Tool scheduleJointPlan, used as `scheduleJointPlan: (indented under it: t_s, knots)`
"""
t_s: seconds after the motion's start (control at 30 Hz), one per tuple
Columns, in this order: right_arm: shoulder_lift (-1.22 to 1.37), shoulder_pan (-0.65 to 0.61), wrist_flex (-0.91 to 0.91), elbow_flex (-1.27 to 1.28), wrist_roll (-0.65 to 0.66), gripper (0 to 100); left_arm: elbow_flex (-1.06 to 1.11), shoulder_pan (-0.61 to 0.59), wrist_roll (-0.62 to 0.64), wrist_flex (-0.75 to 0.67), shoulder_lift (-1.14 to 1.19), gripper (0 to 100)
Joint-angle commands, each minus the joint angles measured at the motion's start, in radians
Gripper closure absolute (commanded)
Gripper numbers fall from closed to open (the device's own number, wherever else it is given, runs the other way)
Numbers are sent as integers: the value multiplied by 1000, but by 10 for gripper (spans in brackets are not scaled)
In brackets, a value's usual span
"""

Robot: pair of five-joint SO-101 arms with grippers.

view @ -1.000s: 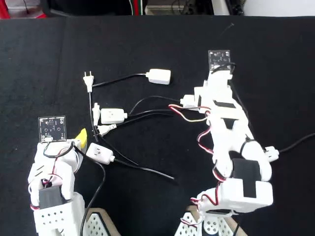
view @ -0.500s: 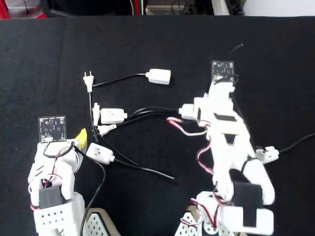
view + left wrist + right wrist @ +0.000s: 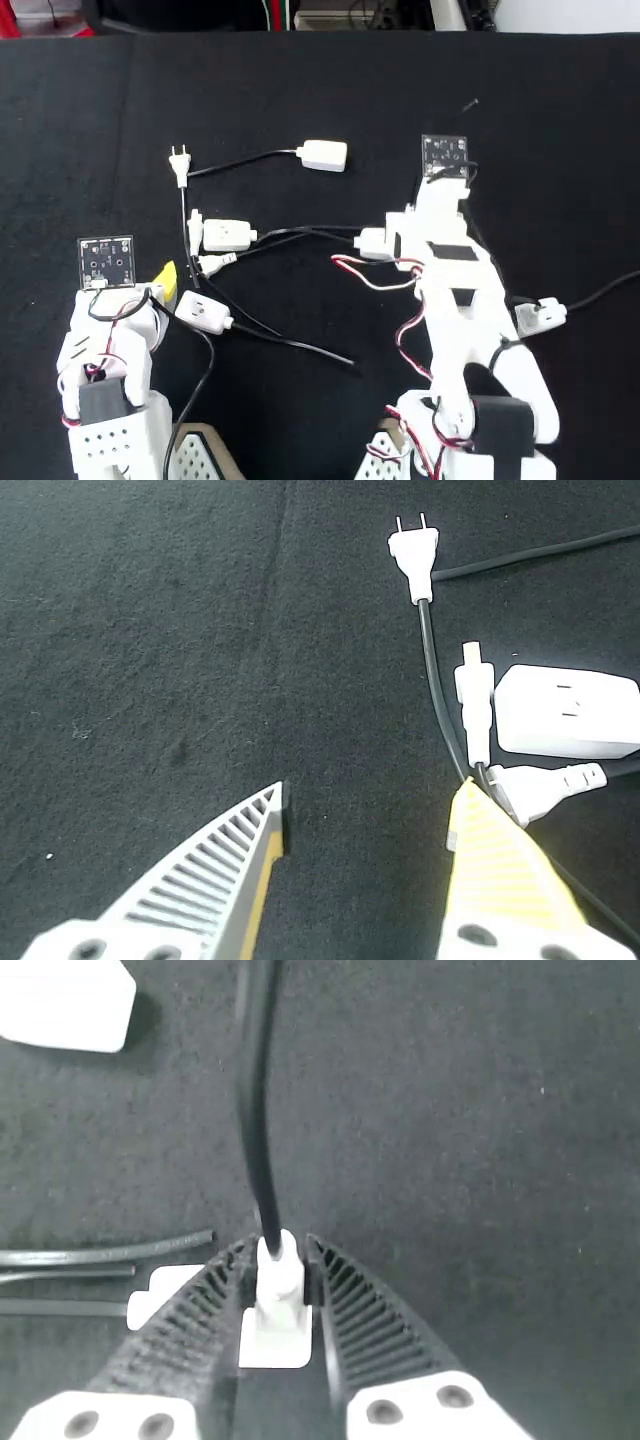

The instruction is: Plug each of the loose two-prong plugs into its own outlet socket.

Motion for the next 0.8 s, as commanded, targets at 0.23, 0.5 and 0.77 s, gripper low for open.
scheduleJointPlan:
  t_s: [0.23, 0.5, 0.77]
  knots:
    - [-42, -26, 109, 22, -46, 942, -13, -10, -11, 8, -5, 732]
    - [-44, -26, 206, -58, -51, 942, -13, -10, -11, 8, -5, 732]
    - [-44, -26, 272, -105, -51, 944, -12, -10, -41, 8, -5, 732]
